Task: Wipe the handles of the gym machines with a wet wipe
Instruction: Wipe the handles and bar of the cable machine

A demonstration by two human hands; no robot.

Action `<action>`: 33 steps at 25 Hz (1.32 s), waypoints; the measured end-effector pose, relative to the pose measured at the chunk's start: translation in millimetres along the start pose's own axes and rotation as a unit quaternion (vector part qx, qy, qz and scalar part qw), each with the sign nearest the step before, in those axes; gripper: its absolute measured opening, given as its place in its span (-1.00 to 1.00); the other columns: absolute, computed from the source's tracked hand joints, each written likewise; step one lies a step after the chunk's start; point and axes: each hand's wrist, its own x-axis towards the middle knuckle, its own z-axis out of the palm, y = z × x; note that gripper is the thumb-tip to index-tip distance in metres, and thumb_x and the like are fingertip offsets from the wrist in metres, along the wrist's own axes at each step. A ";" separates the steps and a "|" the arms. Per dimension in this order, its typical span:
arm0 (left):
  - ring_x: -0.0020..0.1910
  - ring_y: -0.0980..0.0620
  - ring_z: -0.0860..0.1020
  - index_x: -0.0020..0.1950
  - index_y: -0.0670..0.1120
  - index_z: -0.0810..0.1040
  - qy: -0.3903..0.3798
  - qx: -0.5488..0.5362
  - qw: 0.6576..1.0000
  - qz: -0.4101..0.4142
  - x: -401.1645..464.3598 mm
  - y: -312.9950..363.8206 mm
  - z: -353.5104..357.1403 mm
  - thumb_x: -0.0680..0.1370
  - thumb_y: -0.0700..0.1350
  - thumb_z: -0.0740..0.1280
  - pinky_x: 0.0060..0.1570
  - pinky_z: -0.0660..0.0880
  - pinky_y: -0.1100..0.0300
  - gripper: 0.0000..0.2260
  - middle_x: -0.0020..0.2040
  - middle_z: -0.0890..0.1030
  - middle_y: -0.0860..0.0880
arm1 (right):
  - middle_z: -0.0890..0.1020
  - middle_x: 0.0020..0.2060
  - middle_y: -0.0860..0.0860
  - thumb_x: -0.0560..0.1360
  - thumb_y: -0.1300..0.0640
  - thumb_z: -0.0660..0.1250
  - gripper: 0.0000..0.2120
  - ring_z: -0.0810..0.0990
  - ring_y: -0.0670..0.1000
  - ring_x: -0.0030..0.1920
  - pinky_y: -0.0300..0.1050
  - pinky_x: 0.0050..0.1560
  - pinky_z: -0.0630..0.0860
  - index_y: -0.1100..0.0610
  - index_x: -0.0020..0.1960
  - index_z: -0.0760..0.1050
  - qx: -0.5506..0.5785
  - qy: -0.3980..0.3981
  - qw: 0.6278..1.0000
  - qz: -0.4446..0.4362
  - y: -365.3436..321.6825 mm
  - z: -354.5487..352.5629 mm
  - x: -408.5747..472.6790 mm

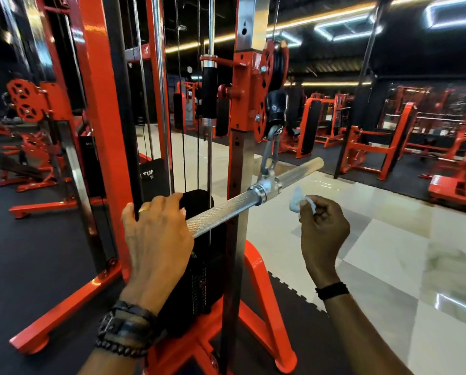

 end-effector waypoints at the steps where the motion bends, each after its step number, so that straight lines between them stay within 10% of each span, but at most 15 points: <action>1: 0.07 -0.19 0.61 0.21 -0.09 0.59 -0.006 0.033 0.999 0.017 1.6 9.6 4.9 0.56 -0.12 0.30 0.35 0.26 -0.26 -0.76 0.04 0.65 -0.11 | 0.66 -0.09 0.07 0.50 0.29 0.42 -0.90 0.64 -0.02 -0.07 -0.28 -0.05 0.57 0.18 0.00 0.59 0.005 -0.008 1.000 -0.003 5.1 -1.1 5.9; 9: -0.11 -0.13 0.60 0.05 -0.04 0.63 0.001 0.156 0.984 0.084 10.8 95.0 45.3 0.41 0.26 0.40 0.00 0.35 -0.07 -0.58 -0.13 0.65 -0.05 | 0.61 -0.04 0.01 0.48 0.35 0.41 -0.77 0.56 -0.25 -0.02 -0.48 -0.05 0.44 0.11 0.07 0.57 0.051 -0.133 0.987 -0.078 54.6 -5.0 67.9; 17: -0.12 -0.19 0.58 0.00 -0.06 0.52 -0.026 0.181 0.983 0.033 25.5 135.2 86.6 0.22 -0.07 0.61 -0.16 0.44 -0.01 -0.56 -0.09 0.57 -0.06 | 0.64 0.02 0.06 0.48 0.39 0.39 -0.77 0.60 -0.02 0.06 -0.20 0.11 0.52 0.24 0.13 0.59 0.138 -0.276 0.938 -0.161 78.6 4.6 88.3; 30: -0.12 0.03 0.55 -0.03 0.05 0.50 -0.121 0.099 0.987 0.049 26.6 125.6 70.6 0.52 0.16 0.35 -0.25 0.36 0.13 -0.79 -0.12 0.49 0.12 | 0.64 -0.07 0.20 0.51 0.32 0.35 -0.88 0.60 0.17 -0.07 -0.17 -0.02 0.52 0.28 0.02 0.62 0.012 -0.132 0.991 -0.027 153.2 17.2 179.0; 33: -0.16 -0.01 0.57 -0.07 0.01 0.54 -0.105 0.085 0.988 0.072 27.2 118.8 72.8 0.50 0.15 0.22 -0.29 0.45 0.09 -0.76 -0.15 0.52 0.10 | 0.63 -0.10 0.10 0.51 0.32 0.34 -0.90 0.57 0.05 -0.05 -0.03 -0.02 0.55 0.24 -0.02 0.61 0.086 -0.201 0.967 -0.132 115.2 17.0 120.6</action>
